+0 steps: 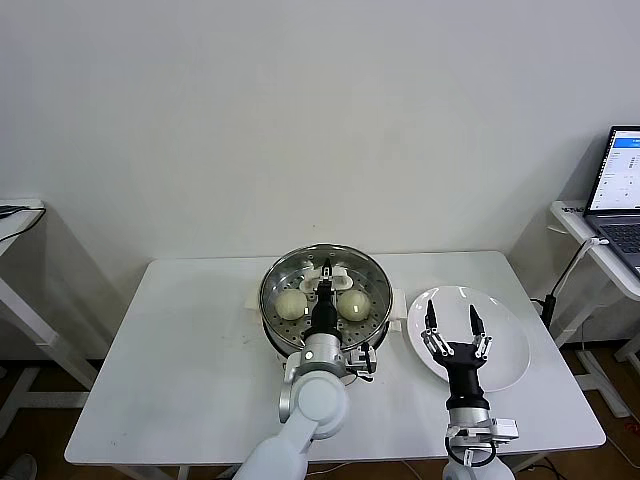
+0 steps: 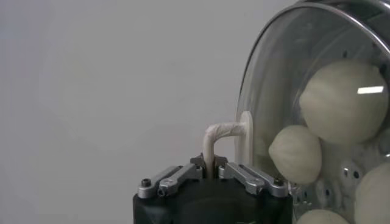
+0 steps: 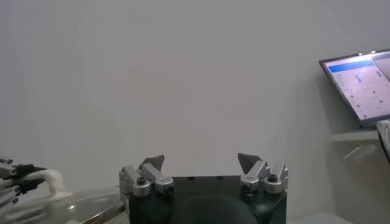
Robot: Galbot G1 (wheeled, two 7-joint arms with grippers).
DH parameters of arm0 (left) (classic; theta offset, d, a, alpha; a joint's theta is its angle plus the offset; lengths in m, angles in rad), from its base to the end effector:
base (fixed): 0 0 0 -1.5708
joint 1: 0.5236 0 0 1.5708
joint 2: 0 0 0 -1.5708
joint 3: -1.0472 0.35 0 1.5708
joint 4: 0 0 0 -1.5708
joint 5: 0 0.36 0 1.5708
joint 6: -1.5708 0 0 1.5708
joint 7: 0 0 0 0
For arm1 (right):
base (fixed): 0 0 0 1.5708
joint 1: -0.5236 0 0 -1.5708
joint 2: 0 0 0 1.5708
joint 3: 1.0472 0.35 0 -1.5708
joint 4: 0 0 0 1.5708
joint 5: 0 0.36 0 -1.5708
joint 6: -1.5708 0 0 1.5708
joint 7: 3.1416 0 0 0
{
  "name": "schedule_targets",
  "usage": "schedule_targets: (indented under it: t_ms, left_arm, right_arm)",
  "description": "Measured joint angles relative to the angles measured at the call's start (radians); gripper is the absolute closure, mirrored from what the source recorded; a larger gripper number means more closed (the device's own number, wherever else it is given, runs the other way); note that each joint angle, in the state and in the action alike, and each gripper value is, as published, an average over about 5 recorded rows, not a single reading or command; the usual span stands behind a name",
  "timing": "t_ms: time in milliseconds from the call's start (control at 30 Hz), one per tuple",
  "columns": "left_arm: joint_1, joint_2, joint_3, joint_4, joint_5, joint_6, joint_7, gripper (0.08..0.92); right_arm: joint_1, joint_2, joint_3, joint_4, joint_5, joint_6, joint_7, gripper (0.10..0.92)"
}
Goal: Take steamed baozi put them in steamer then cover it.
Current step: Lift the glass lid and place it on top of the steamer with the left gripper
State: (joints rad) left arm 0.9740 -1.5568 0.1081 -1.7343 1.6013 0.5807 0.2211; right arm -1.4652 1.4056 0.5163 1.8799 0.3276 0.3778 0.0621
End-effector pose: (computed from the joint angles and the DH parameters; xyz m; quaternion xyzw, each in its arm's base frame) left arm 0.3074 -0.2057 -0.2726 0.0188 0.7230 0.6903 0.0213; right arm 0.2169 -0.0371 -0.3564 0.0241 0.9873 0.0943 0.1257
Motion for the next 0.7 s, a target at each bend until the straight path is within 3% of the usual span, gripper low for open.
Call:
schedule_targets:
  t_ms: [700]
  left_arm:
    - [0.002,-0.005,-0.01,0.019,0.007,-0.016,-0.01,0.811]
  right_arm:
    - [-0.002,-0.002,-0.005,0.0,-0.006,0.001,-0.002,0.203]
